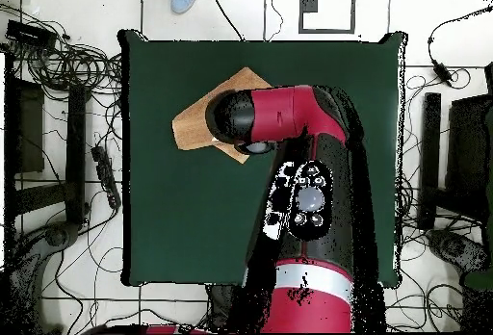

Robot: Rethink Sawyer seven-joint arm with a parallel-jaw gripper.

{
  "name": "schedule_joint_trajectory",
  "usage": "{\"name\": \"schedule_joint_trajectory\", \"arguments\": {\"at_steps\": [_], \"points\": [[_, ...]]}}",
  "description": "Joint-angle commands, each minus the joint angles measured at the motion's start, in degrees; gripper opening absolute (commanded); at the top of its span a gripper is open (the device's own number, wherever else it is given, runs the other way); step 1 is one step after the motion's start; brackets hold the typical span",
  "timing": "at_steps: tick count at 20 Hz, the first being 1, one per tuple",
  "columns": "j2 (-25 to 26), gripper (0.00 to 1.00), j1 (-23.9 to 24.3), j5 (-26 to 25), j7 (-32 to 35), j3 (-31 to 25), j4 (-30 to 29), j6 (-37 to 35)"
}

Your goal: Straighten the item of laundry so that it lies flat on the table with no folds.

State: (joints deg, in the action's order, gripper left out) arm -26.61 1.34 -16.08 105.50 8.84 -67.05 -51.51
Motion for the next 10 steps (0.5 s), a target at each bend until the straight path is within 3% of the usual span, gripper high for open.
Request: {"name": "schedule_joint_trajectory", "arguments": {"at_steps": [1,10], "points": [[-8.35,0.0,7.47,3.76,0.73,-10.77,-14.49,19.51],[-6.62,0.0,5.19,6.48,7.78,-12.21,-13.02,21.7]]}}
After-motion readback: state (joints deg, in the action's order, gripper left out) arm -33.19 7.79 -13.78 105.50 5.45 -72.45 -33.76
